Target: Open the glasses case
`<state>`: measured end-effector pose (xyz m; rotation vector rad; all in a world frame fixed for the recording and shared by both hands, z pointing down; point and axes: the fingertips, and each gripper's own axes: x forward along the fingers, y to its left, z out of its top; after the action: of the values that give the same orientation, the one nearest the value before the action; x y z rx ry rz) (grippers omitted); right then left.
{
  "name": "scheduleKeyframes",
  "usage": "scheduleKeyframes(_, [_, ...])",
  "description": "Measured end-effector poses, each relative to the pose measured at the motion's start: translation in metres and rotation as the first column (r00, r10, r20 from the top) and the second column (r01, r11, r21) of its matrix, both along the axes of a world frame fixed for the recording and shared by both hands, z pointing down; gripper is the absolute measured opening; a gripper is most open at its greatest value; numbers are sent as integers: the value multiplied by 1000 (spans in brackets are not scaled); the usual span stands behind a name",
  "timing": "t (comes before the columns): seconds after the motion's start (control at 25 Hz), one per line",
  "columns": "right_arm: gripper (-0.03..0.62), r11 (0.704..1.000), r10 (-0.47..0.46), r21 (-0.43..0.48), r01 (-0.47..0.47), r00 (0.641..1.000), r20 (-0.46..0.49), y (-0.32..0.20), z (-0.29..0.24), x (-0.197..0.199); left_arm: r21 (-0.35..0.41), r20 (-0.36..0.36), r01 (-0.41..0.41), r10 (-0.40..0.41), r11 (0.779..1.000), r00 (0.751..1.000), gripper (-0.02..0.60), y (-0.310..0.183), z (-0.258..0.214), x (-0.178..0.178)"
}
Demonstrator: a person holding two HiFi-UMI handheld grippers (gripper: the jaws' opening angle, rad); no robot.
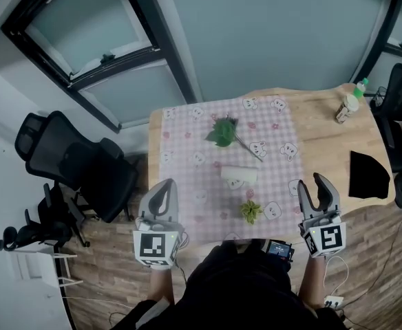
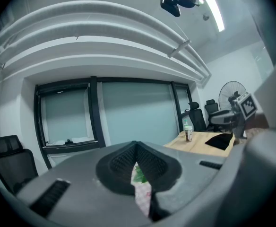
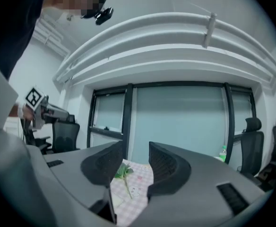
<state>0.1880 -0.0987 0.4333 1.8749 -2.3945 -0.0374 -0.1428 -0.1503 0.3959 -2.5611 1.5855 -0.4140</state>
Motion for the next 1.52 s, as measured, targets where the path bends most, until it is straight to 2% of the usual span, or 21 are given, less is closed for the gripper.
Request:
scheduleKeyframes(0.12, [175, 995, -59, -94, 41, 977, -205, -26, 51, -16, -18, 4, 21, -21, 1000, 1000, 0, 1, 7, -7])
scheduleKeyframes(0.2, [175, 984, -135, -154, 84, 923, -361, -46, 92, -34, -32, 11, 34, -34, 999, 999, 0, 3, 12, -12])
scheduleKeyframes(0.28, [175, 965, -234, -221, 137, 829, -507, -62, 139, -53, -47, 21, 55, -54, 997, 998, 0, 4, 17, -19])
scheduleKeyframes(0.36, [172, 938, -333, -292, 186, 712, -618, -74, 190, -71, -64, 29, 67, -65, 996, 997, 0, 6, 24, -25])
scheduleKeyframes(0.48, [170, 882, -468, -406, 240, 550, -692, -78, 267, -89, -113, 50, 83, -77, 990, 996, 0, 22, 39, -34])
scheduleKeyframes(0.56, [170, 847, -530, -455, 275, 483, -697, -82, 305, -104, -137, 74, 117, -108, 984, 991, 0, 32, 44, -46])
scheduleKeyframes(0.64, [170, 824, -567, -481, 300, 443, -695, -86, 331, -116, -150, 91, 163, -150, 975, 984, 0, 36, 47, -60])
scheduleKeyframes(0.76, [166, 812, -583, -492, 313, 405, -704, -91, 351, -124, -164, 107, 196, -180, 967, 978, 0, 40, 51, -71])
scheduleKeyframes(1.2, [160, 791, -608, -516, 328, 332, -721, -92, 364, -136, -169, 125, 220, -201, 961, 972, 0, 35, 52, -83])
scheduleKeyframes(1.52, [112, 823, -568, -489, 290, 371, -735, -100, 369, -127, -187, 146, 219, -193, 958, 970, 0, 34, 62, -86])
